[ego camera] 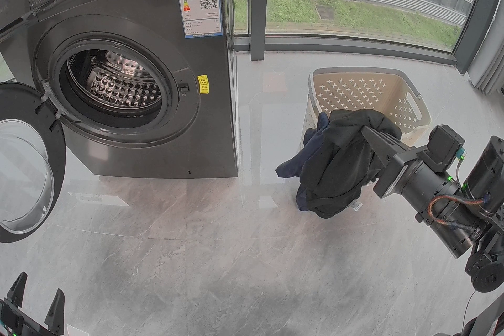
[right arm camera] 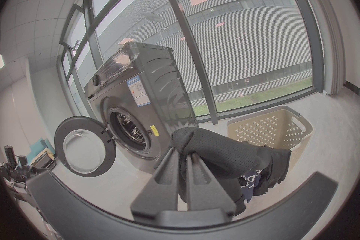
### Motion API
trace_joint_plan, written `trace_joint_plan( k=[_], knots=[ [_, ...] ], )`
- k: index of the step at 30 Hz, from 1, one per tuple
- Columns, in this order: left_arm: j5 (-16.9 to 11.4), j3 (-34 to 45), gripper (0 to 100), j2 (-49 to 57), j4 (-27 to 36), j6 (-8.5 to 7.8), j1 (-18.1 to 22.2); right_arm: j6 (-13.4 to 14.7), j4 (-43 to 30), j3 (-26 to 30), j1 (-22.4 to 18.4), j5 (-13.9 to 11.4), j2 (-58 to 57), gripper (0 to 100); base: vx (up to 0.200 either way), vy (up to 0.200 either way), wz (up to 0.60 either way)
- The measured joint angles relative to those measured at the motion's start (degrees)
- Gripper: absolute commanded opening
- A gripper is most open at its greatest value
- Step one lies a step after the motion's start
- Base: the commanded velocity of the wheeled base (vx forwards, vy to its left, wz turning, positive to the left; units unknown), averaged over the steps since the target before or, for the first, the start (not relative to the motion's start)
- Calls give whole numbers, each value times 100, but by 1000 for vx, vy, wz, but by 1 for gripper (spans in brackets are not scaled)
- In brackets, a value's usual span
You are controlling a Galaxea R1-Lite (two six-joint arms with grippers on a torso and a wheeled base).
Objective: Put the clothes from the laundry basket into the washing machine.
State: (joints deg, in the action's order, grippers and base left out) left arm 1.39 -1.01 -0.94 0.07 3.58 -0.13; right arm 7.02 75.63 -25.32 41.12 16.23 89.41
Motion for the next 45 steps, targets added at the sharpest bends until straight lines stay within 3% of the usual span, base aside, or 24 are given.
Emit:
trace_joint_plan(
  k=[30, 45],
  knots=[
    [0, 0, 100, 0, 2, -2, 4, 0, 2, 5, -30, 5, 0, 0, 0, 200, 0],
    [0, 0, 100, 0, 0, 0, 4, 0, 0, 10, -46, 2, 0, 0, 0, 0, 0]
  ],
)
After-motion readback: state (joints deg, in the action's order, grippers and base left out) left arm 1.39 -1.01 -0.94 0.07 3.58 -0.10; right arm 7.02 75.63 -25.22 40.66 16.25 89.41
